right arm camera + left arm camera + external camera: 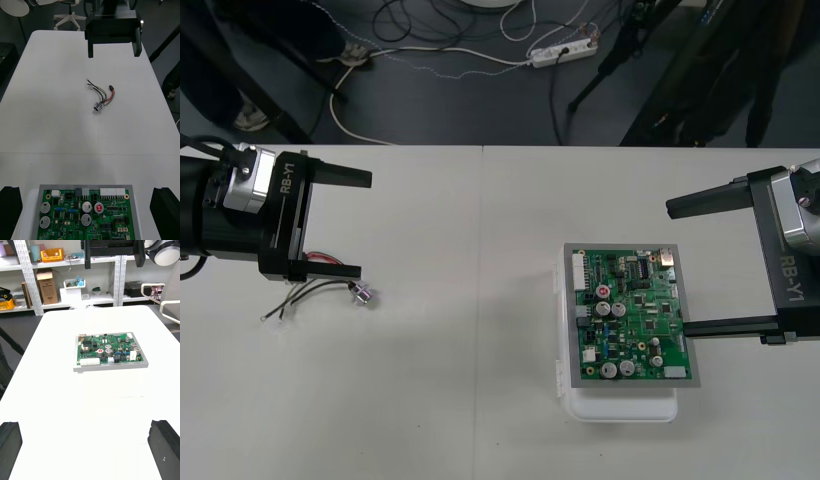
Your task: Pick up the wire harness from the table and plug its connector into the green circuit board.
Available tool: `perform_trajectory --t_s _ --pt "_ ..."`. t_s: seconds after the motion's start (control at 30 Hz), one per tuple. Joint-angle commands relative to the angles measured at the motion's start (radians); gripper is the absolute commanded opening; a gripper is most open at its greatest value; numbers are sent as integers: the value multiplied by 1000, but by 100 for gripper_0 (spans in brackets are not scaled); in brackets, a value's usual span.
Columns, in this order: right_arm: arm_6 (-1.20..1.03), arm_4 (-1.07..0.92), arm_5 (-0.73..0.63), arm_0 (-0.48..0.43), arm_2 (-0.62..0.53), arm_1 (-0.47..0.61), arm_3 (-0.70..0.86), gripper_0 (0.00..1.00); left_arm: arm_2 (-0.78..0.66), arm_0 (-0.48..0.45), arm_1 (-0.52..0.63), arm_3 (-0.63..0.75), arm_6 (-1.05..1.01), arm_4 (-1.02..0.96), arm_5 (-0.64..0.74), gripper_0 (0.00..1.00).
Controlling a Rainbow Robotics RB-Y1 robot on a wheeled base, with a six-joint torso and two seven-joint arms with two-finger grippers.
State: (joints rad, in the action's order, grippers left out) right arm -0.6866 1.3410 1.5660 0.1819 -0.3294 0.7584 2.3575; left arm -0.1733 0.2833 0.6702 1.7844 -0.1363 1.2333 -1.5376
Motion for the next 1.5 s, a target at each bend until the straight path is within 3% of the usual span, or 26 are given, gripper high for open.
perform_trajectory --t_s 0.03,0.63,0.7,0.9,1.2,1.5 --pt "15 6 5 5 10 -14 11 100 -28 -13 39 32 -43 5 -33 99" --pt "15 6 5 5 10 -14 11 100 -28 -13 39 32 -43 5 -33 99" --pt "19 18 5 -44 50 -65 -14 100 -28 -13 39 32 -43 5 -33 99" --pt "36 4 5 -38 73 -68 -63 100 -28 -13 39 32 -43 5 -33 99" --pt "202 -109 5 -71 -36 -128 -138 100 -28 -13 39 32 -43 5 -33 99" --pt "331 -252 5 -162 -56 -180 -210 100 -28 -13 39 32 -43 5 -33 99"
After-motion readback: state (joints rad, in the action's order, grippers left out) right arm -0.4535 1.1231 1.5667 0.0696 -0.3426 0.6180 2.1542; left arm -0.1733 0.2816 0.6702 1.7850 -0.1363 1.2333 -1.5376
